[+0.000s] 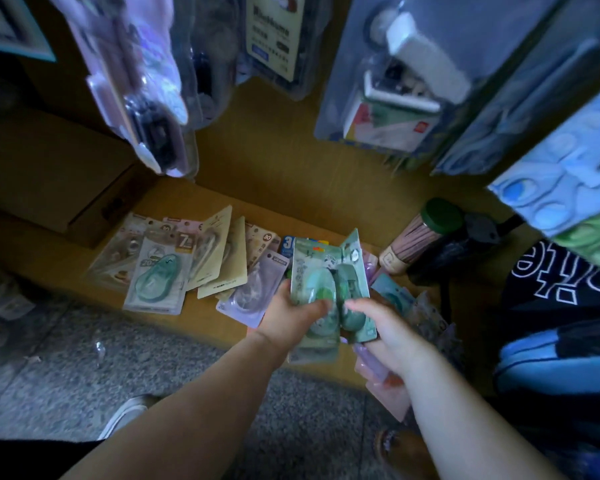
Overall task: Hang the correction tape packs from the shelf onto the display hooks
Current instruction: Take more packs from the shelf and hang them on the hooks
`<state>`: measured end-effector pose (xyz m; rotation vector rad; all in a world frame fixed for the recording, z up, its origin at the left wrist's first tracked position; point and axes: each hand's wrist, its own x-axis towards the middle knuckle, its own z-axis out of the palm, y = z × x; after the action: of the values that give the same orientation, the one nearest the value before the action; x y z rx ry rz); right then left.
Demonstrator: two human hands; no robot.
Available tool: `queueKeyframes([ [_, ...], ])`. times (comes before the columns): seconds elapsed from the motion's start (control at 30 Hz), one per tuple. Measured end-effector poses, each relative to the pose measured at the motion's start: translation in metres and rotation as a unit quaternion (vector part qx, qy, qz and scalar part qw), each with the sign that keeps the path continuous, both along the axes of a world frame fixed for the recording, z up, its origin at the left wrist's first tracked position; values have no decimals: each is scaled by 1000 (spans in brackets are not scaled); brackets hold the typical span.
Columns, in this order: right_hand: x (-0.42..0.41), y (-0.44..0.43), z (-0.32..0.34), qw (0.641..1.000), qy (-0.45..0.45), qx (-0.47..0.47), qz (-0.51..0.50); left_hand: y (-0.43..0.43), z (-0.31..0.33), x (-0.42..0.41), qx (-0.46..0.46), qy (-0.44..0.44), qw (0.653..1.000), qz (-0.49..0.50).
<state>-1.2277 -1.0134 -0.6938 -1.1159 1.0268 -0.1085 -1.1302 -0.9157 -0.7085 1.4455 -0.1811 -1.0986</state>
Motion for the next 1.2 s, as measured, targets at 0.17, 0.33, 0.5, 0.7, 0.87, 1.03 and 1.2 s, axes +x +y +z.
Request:
queueKeyframes([
  [0.17, -37, 26, 74, 999, -21, -29, 33, 34, 61, -25, -33, -22, 999, -33],
  [0.33, -85, 64, 139, 993, -10, -91, 76, 82, 119, -57, -80, -39, 993, -73],
  [0.5, -111, 89, 194, 980, -53, -193, -6, 111, 187, -76, -145, -91, 982, -77],
  [0.7, -127, 109, 265, 934, -142, -316, -88, 126, 261, -79, -204, -144, 968, -25],
  [0.87, -148, 116, 328, 893, -213, -369, -145, 129, 307, -83, -232, -158, 959, -50],
  [1.03, -165, 109, 383, 853, -246, -413, -203, 121, 346, -91, -257, -218, 940, -53],
  [1.2, -180, 85, 425, 821, -263, -435, -260, 99, 377, -96, -274, -240, 929, -62],
])
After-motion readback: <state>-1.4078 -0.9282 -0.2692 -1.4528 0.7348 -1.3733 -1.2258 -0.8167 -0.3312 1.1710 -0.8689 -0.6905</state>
